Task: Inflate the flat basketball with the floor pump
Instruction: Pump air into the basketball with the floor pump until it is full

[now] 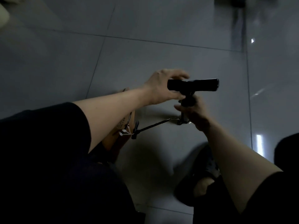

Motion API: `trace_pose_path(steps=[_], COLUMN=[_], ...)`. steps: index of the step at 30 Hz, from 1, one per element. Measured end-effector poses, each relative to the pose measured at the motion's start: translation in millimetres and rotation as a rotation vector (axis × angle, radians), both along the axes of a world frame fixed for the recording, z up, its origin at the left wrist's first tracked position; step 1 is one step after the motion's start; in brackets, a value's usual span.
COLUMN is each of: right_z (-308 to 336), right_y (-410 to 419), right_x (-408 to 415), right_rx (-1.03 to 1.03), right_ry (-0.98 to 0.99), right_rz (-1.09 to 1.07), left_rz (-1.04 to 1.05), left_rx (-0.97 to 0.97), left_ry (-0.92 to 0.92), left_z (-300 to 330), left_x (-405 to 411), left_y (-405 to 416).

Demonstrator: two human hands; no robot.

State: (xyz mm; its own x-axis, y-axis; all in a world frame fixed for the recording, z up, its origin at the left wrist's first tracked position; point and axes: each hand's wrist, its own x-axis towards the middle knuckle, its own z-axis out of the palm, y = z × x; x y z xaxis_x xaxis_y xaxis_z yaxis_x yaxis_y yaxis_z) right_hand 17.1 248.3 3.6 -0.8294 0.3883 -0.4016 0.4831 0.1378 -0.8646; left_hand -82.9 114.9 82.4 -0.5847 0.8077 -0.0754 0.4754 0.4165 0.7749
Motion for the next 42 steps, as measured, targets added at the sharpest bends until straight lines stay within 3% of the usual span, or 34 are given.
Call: trace_pose_path(steps=[2,5,9,11,13,16,18,20,24,28,35,39,42], right_z=[5,21,69,94,119,154,164,158,148,149,148,149,140], right_y=[4,11,26,25,16,-14,-34,-43,-29,-3,8,1,-2], right_x=[10,27,31,25,20,14,11,9,10,11,23,22,27], right_rx=[-0.028,-0.227,-0.223,-0.128,0.028,0.161,0.235,0.319,0.409,0.504,0.211,0.13,0.1], right_ry=[-0.049,-0.113,-0.08,0.007,-0.015,-0.256,-0.446,-0.555,-0.599,-0.593,-0.641,-0.653,-0.713], right_rz=[0.026,0.044,-0.418,-0.486,-0.218,0.293,0.513,0.628,0.743,0.804,0.746,0.653,0.716], left_rz=[0.001,-0.038,0.011,0.046,0.034,-0.032,-0.014,0.062,0.019,0.058,-0.038,-0.114,-0.179], left_rx=[0.009,-0.072,-0.085,-0.089,-0.136,-0.29,-0.318,-0.272,-0.33,-0.241,-0.263,-0.309,-0.367], left_ry=[-0.115,-0.205,-0.375,-0.452,-0.454,-0.296,-0.171,-0.165,-0.053,0.056,0.012,-0.013,0.008], left_z=[5,14,25,27,27,21,12,5,12,22,32,39,37], left_x=[9,23,38,46,58,78,90,96,92,75,56,50,58], left_y=[3,3,-7,-12,-17,-20,-19,-17,-17,-14,-2,-7,-5])
